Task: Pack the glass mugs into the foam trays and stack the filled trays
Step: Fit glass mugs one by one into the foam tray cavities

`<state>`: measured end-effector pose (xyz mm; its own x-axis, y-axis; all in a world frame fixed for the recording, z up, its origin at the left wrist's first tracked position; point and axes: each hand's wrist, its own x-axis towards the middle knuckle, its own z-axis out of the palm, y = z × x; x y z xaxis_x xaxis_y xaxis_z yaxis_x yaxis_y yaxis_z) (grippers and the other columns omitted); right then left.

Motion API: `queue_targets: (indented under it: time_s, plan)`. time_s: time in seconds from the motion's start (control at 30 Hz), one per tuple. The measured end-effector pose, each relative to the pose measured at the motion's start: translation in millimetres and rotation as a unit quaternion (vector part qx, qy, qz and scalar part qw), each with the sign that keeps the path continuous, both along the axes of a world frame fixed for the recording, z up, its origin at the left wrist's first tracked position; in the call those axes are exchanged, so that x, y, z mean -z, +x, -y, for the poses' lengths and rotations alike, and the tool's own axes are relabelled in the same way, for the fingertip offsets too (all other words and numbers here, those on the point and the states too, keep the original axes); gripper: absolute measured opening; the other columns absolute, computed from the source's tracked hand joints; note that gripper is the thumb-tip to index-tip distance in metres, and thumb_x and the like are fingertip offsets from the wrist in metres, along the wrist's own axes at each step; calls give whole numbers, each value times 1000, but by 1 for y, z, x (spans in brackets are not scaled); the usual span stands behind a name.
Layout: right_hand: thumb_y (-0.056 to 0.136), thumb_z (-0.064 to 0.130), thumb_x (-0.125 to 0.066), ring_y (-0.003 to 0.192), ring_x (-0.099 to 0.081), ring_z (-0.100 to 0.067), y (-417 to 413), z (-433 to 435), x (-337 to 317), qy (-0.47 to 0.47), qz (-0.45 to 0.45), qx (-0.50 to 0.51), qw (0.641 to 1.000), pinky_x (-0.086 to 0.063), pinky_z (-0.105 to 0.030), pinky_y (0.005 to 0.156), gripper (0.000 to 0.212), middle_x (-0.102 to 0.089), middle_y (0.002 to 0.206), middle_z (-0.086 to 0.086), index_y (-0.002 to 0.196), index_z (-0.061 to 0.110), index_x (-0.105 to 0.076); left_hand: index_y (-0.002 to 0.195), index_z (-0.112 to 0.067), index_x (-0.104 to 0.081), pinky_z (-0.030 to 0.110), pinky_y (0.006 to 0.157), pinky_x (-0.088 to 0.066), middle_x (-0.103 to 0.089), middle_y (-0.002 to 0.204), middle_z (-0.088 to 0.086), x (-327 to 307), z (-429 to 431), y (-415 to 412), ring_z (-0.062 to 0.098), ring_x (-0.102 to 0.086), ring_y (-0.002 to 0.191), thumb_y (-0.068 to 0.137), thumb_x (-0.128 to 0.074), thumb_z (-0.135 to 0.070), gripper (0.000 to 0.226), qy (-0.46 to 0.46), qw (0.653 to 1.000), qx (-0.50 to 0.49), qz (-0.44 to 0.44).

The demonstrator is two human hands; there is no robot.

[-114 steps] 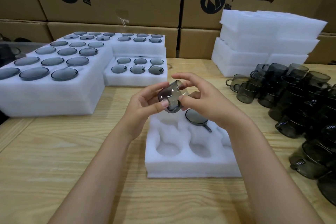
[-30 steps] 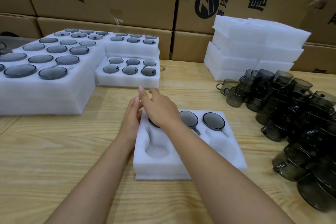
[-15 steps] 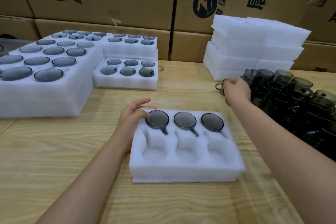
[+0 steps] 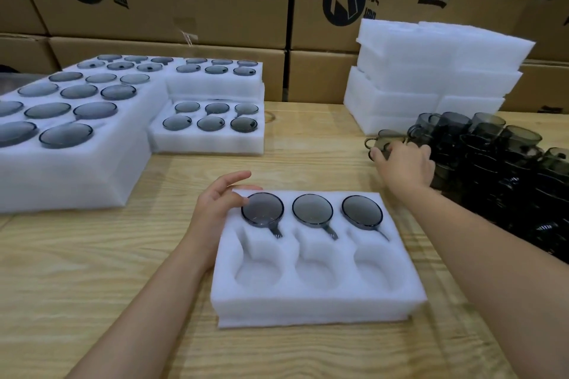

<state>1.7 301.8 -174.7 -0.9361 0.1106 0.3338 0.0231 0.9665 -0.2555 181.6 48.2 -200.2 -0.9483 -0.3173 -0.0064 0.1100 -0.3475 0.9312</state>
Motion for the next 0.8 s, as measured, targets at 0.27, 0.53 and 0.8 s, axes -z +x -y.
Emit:
queue_targets:
  time_s: [0.27, 0.53, 0.8]
  plan:
    - [86, 60, -51, 106, -50, -31, 34, 0, 1, -99, 11, -20, 995, -47, -39, 78, 57, -46, 121, -11, 96, 5, -63, 110, -11, -64, 22, 52, -52, -74, 77, 4, -5, -1, 4, 17, -69, 65, 66, -54, 1, 46, -43, 999, -9, 9]
    - [83, 46, -62, 83, -53, -24, 63, -9, 7, -175, -18, -48, 983, -36, -31, 63, 36, -63, 89, -7, 76, 11, -57, 122, -30, -54, 10, 91, -37, -58, 118, -17, -53, -28, 39, -3, -49, 113, 82, -61, -27, 41, -476, 878, -23, -45]
    - [80, 39, -71, 109, -54, -22, 80, -12, 33, -352, -54, -80, 931, -43, -34, 88, 50, -58, 119, -2, 119, 15, -52, 147, -34, -31, 53, 116, -10, -16, 160, -1, -30, -100, 69, 19, -19, 146, 95, -43, -53, 56, -832, 524, 144, -111]
